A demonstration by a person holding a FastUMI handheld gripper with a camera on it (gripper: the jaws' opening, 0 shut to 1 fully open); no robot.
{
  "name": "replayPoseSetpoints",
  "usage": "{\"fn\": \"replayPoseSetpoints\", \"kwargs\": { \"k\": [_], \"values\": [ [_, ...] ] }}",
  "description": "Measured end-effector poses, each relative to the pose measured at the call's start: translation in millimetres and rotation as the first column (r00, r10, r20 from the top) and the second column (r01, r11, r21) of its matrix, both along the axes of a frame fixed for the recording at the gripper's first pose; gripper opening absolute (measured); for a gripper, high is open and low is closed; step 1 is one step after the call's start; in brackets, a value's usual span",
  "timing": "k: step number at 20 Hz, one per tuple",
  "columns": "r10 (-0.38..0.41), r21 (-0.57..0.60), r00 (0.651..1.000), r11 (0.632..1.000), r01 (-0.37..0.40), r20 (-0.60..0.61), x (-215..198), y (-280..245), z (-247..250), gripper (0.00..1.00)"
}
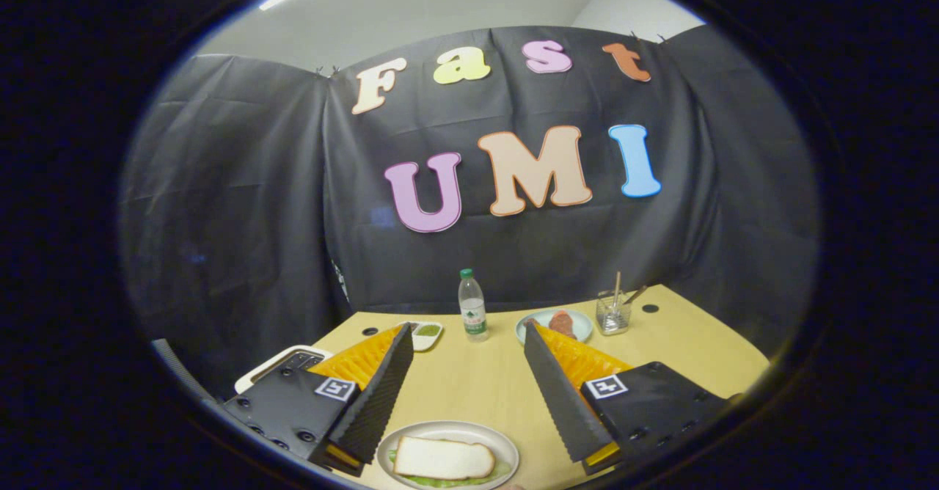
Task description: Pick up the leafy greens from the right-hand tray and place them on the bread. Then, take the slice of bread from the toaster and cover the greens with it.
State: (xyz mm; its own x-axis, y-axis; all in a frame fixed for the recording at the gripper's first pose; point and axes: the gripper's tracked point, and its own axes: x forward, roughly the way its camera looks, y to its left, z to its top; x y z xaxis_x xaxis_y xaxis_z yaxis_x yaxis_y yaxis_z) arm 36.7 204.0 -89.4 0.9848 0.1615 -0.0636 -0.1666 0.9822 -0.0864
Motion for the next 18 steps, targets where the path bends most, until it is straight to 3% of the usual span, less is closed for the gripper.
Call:
{"fn": "replayPoseSetpoints", "kwargs": {
  "k": [18],
  "values": [
    [-0.025, -0.036, 1.0, 0.999, 0.025, 0.019, -29, -9, 12, 0.97]
  ]
}}
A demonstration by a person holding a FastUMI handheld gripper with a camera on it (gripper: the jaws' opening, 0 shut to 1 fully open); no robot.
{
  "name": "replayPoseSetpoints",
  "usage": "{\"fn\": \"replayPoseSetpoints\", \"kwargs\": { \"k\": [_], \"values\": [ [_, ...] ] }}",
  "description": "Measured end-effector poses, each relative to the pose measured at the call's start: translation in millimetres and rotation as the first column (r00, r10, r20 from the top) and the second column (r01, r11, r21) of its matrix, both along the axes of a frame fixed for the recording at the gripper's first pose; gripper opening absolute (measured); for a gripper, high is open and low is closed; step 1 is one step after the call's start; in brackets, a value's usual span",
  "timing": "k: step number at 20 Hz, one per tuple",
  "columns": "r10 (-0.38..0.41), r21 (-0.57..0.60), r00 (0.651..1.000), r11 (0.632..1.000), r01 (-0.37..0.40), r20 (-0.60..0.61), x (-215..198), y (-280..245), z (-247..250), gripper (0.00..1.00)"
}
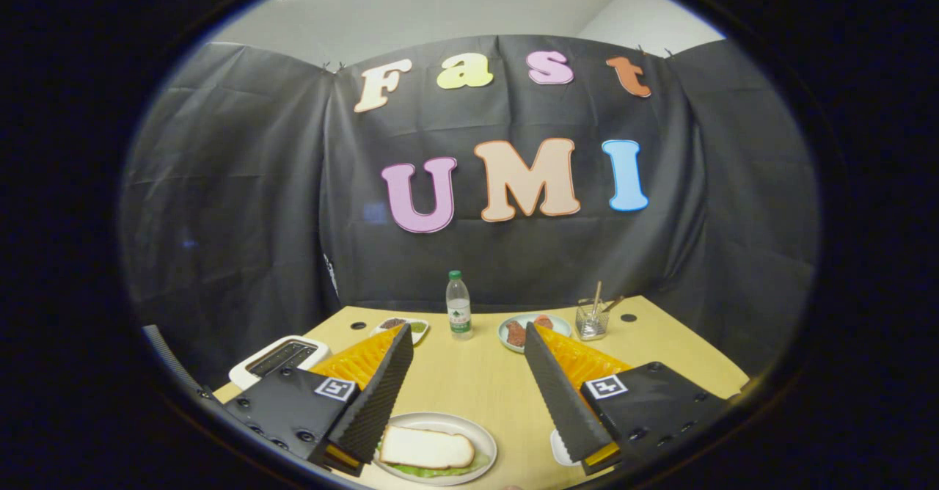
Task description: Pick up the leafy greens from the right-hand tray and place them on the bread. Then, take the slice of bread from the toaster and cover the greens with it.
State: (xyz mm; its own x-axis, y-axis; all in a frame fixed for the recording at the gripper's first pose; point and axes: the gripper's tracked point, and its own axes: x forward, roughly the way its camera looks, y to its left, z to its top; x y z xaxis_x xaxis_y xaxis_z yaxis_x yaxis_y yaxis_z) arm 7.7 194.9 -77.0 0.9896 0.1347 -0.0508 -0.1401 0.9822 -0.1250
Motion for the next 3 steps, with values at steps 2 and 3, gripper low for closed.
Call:
{"fn": "replayPoseSetpoints", "kwargs": {
  "k": [2, 3],
  "values": [
    [0.001, 0.003, 1.0, 1.0, -0.001, 0.017, -1.5, 0.0, 6.3, 0.97],
    [0.0, 0.003, 1.0, 1.0, 0.0, 0.022, -3.0, -1.4, 8.8, 0.97]
  ]
}}
